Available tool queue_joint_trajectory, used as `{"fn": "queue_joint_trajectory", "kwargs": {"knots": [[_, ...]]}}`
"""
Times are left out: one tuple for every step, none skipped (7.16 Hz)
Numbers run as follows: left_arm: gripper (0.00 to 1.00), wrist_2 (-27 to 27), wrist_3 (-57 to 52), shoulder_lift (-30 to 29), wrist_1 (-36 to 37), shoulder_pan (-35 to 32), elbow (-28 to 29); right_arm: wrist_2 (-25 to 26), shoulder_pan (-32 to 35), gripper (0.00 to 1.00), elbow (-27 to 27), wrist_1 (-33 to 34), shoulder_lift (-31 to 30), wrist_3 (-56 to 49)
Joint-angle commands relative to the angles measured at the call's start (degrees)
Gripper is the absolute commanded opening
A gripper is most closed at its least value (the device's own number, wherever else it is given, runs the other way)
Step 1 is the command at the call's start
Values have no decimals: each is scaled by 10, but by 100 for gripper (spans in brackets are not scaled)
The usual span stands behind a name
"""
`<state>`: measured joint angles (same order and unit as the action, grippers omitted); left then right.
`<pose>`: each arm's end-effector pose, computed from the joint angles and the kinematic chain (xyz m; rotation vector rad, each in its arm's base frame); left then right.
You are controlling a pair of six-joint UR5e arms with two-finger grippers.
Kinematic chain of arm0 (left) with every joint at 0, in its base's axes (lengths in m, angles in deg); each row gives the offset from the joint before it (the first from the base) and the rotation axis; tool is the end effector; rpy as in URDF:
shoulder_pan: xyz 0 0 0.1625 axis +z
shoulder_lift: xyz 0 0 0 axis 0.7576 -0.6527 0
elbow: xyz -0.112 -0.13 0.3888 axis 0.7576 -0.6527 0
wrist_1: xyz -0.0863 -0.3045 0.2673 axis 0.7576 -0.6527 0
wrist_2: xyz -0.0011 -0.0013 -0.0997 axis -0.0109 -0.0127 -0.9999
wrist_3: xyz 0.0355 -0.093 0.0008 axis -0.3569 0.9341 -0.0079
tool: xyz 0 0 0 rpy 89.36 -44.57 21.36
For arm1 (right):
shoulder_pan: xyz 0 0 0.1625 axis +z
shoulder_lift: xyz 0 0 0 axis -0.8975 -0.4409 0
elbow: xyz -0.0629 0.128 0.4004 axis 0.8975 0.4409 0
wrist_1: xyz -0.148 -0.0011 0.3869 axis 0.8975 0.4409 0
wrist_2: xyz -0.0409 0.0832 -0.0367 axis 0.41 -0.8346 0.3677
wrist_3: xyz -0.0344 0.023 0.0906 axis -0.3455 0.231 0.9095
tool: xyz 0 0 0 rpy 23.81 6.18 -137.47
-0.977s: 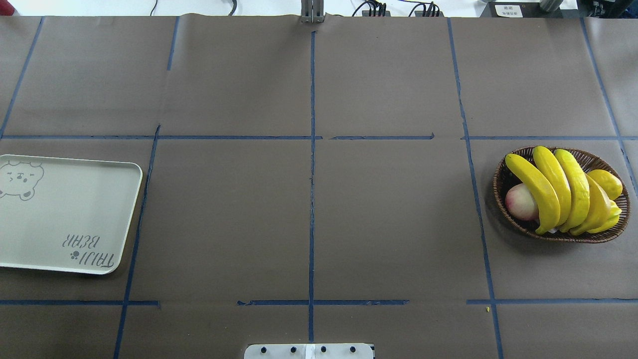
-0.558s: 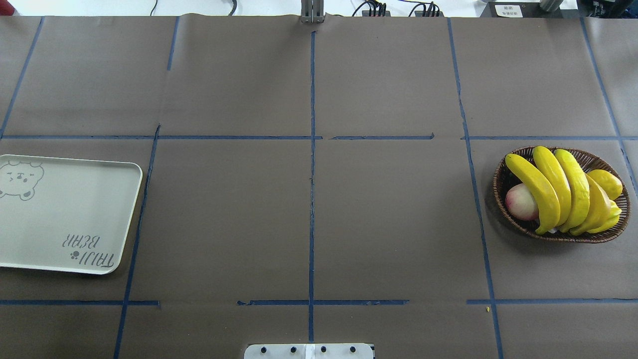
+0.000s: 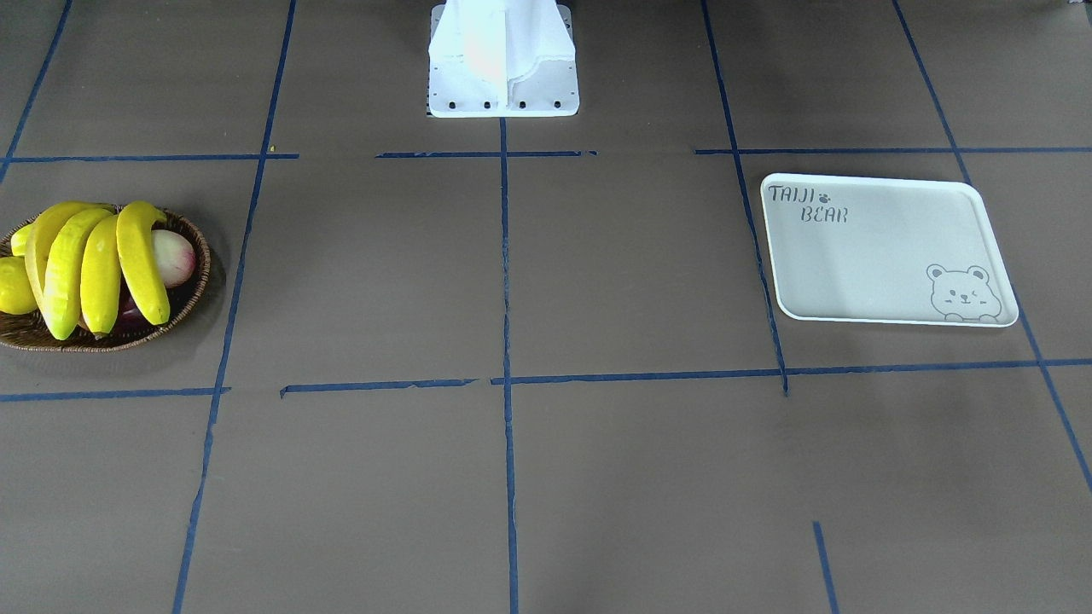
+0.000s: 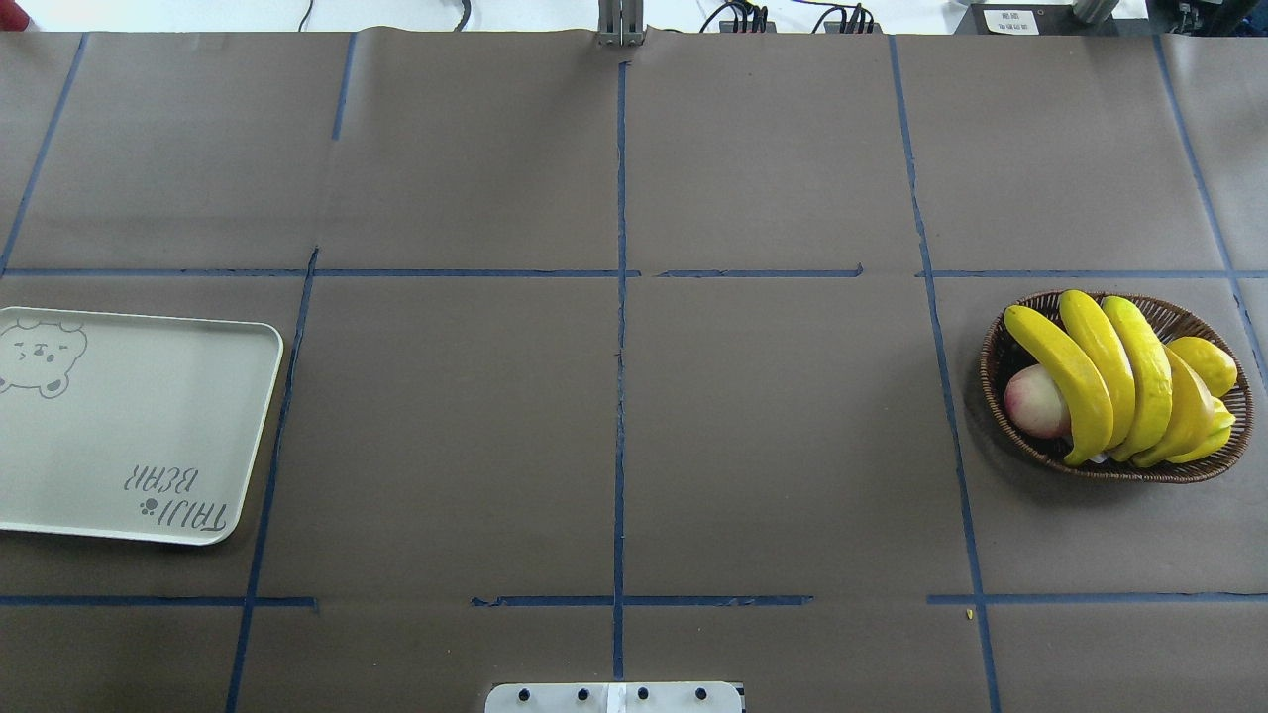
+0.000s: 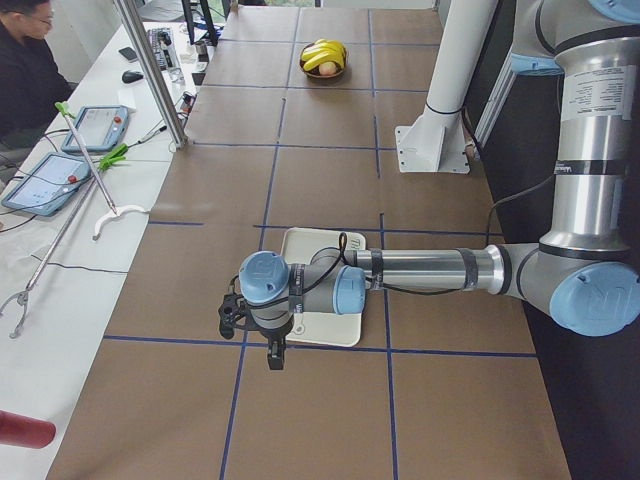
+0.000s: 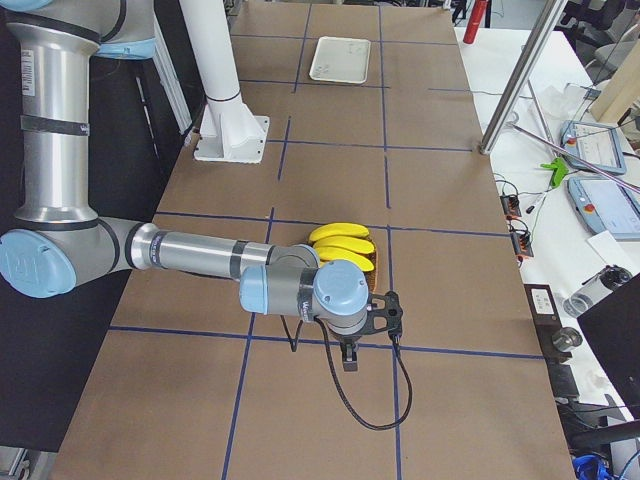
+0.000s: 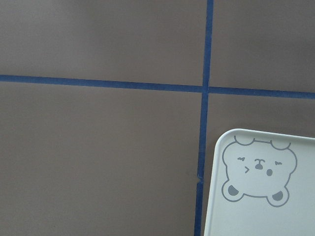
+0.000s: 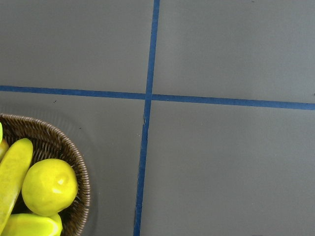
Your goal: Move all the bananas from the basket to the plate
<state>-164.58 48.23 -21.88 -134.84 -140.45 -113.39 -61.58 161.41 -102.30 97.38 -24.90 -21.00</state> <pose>-0.0715 -0.4773 0.6663 0.0063 0.8072 -0.0587 0.1169 -0.4423 0.6692 0.1447 -0.8531 -0.0229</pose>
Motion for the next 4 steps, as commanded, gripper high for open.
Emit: {"fn": "queue_joint_trajectory", "kwargs": {"knots": [[100, 0, 0, 0, -1, 1, 0, -1, 0, 100, -1, -1, 0, 1], [100, 0, 0, 0, -1, 1, 0, -2, 0, 100, -1, -4, 0, 1], [100, 0, 0, 0, -1, 1, -1, -2, 0, 100, -1, -4, 0, 1], [100, 0, 0, 0, -1, 1, -1, -1, 0, 100, -2, -5, 0, 1]]}}
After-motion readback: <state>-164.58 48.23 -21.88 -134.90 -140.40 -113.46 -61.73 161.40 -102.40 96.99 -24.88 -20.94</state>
